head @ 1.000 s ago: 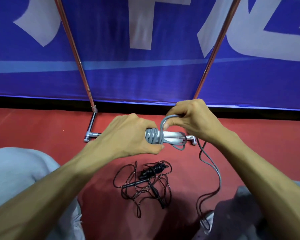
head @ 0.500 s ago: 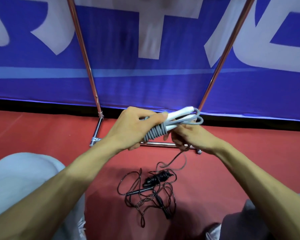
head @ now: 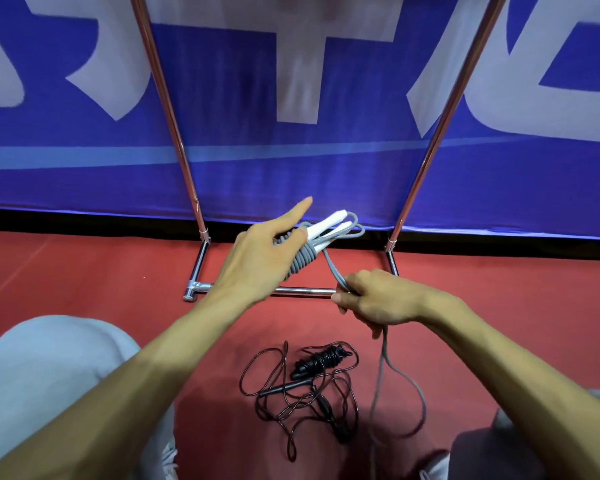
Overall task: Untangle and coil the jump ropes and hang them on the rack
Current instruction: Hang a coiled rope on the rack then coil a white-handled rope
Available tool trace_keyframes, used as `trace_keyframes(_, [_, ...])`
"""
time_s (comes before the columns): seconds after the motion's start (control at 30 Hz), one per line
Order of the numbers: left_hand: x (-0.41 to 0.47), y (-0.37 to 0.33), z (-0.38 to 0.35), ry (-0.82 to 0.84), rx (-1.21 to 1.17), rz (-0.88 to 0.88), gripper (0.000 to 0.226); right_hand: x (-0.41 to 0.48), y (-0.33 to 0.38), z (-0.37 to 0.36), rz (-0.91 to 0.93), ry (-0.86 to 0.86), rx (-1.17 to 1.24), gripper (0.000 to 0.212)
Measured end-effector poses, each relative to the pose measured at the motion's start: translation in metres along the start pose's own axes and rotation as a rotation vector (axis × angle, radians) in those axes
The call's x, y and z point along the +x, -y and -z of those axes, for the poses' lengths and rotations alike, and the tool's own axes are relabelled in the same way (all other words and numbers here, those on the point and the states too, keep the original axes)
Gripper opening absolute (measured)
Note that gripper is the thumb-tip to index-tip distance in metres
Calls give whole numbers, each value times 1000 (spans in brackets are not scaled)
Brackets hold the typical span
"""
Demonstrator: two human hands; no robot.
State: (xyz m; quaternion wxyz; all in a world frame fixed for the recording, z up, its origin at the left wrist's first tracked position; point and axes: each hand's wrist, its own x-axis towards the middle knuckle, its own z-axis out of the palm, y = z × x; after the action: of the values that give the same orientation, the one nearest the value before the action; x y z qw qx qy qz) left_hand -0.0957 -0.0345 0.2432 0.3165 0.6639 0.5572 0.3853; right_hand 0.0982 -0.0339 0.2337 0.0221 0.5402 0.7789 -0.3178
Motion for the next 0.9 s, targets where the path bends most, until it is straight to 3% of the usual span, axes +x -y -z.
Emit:
trace_keyframes(0.17, [4,0,-1,-43,141,11,19,-15,18,0,108,-24,-247,24])
trace_keyframes(0.3, [4,7,-6,-20,373,-19,22,-22,18,5,121,-155,-439,26])
trace_keyframes(0.53, [-1,7,-5,421,497,-125,30,-29,12,16,414,-464,-612,26])
trace_keyframes(0.73, [-6,7,-6,568,631,-190,54,-27,9,18,541,-610,-473,24])
trace_keyframes(0.8, [-11,3,-11,505,729,-218,65,-23,8,19,531,-654,-408,23])
trace_keyframes(0.9, [-16,0,-19,311,805,-279,62,-17,6,20,494,-641,-206,23])
